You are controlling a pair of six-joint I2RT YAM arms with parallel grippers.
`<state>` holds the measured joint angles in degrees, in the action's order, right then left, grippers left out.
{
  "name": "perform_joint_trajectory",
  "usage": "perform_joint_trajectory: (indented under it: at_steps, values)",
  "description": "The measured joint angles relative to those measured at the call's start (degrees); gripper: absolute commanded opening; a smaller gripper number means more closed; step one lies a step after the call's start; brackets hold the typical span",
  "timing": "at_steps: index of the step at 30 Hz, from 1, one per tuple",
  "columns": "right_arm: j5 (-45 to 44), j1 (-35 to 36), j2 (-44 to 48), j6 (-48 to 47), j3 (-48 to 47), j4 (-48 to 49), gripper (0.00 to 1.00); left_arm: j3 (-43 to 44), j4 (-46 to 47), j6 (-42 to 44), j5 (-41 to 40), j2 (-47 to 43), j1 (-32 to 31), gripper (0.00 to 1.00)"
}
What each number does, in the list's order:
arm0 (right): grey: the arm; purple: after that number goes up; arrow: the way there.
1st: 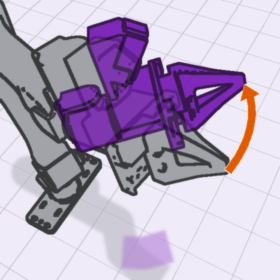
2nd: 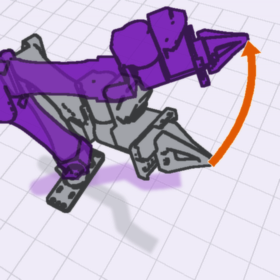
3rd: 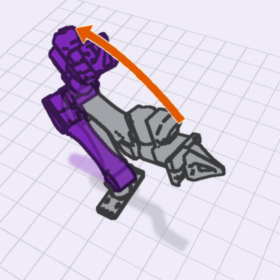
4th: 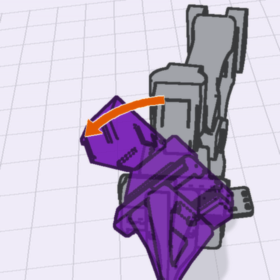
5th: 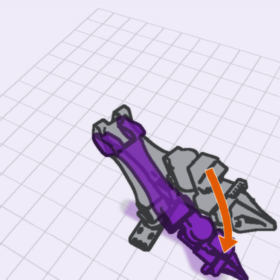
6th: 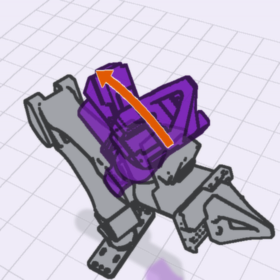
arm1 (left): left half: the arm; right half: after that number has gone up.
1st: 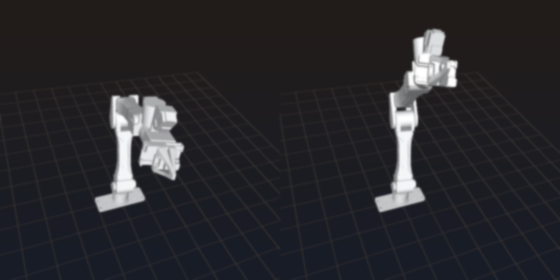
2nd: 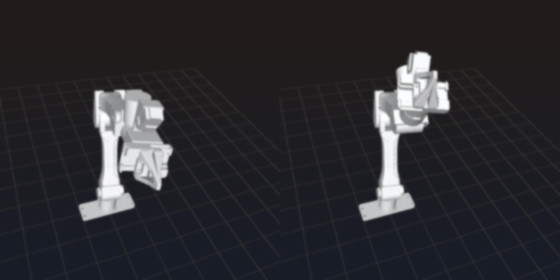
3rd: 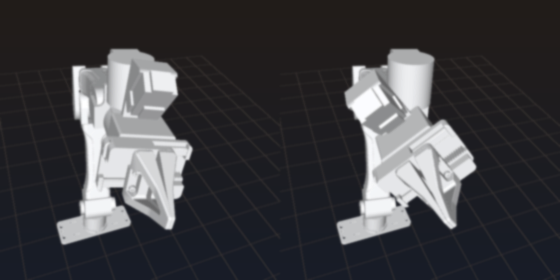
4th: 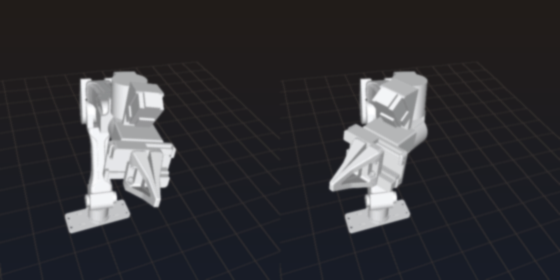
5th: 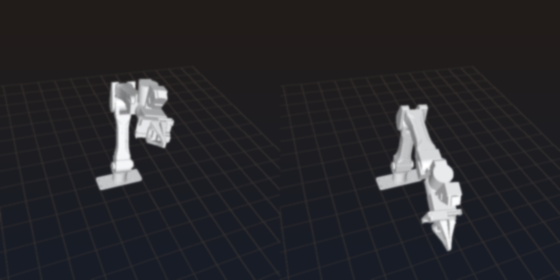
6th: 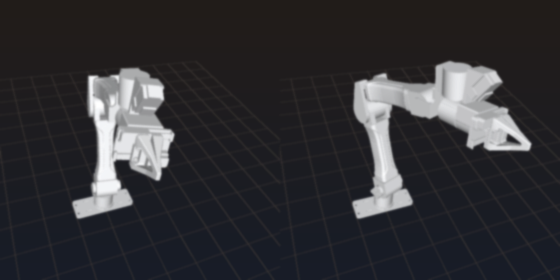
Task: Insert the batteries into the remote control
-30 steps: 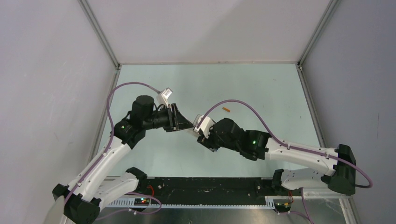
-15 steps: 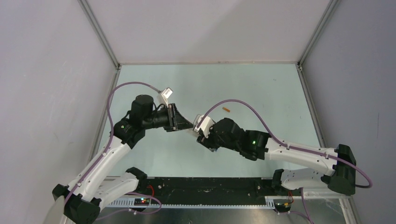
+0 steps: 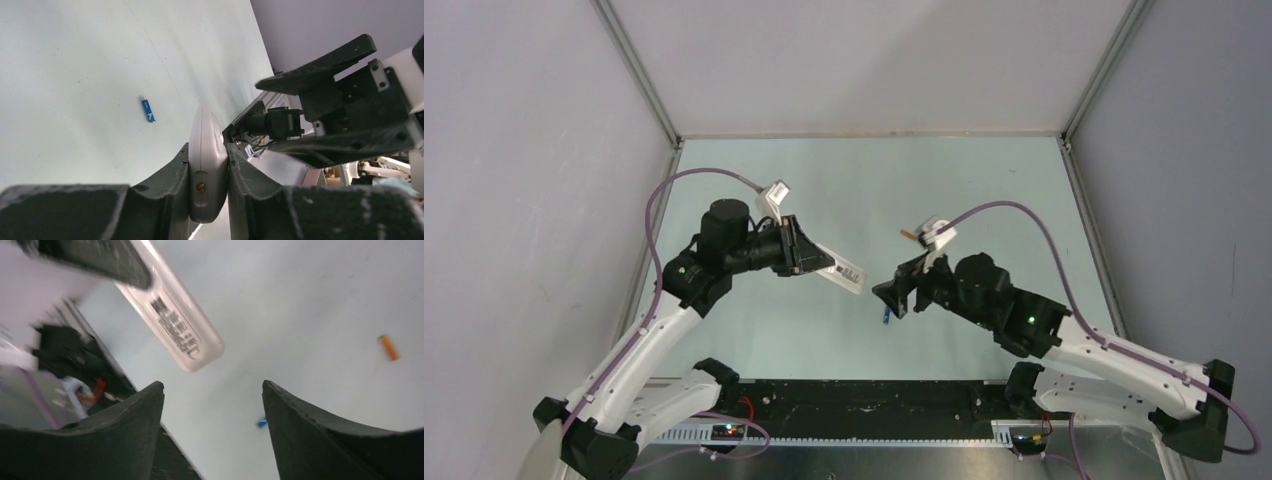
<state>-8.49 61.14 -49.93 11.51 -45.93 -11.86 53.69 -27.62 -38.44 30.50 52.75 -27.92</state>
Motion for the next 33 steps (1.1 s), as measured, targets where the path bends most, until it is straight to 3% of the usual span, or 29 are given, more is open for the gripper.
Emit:
perform_joint_trajectory:
  at_steps: [5, 9, 13, 17, 22, 33]
  values:
    - [0.37, -2.93, 3.37, 19.37, 0.98, 2.62, 0.63, 0.15, -0.02, 1.66, -1.7, -0.22, 0.0, 0.0]
    - [1.9, -3.1, 0.98, 34.64, 2.08, 7.21, 0.47, 0.15, -0.02, 2.03, -2.86, -0.87, 0.0, 0.0]
    - [3.69, -2.97, -3.39, 46.88, 2.78, 10.32, 0.49, 0.15, 0.0, 1.95, -3.5, -1.79, 0.0, 0.0]
    - [4.13, -2.56, -5.09, 53.13, 3.45, 10.99, 0.47, 0.15, 0.02, 1.84, -3.61, -2.54, 0.0, 0.0]
    - [4.57, -2.45, -5.16, 56.61, 5.11, 13.77, 0.36, 0.15, 0.04, 1.77, -3.52, -2.73, 0.0, 0.0]
    - [4.81, -2.91, -5.79, 58.07, 6.4, 18.05, 0.35, 0.15, 0.09, 1.09, -3.1, -2.78, 0.0, 0.0]
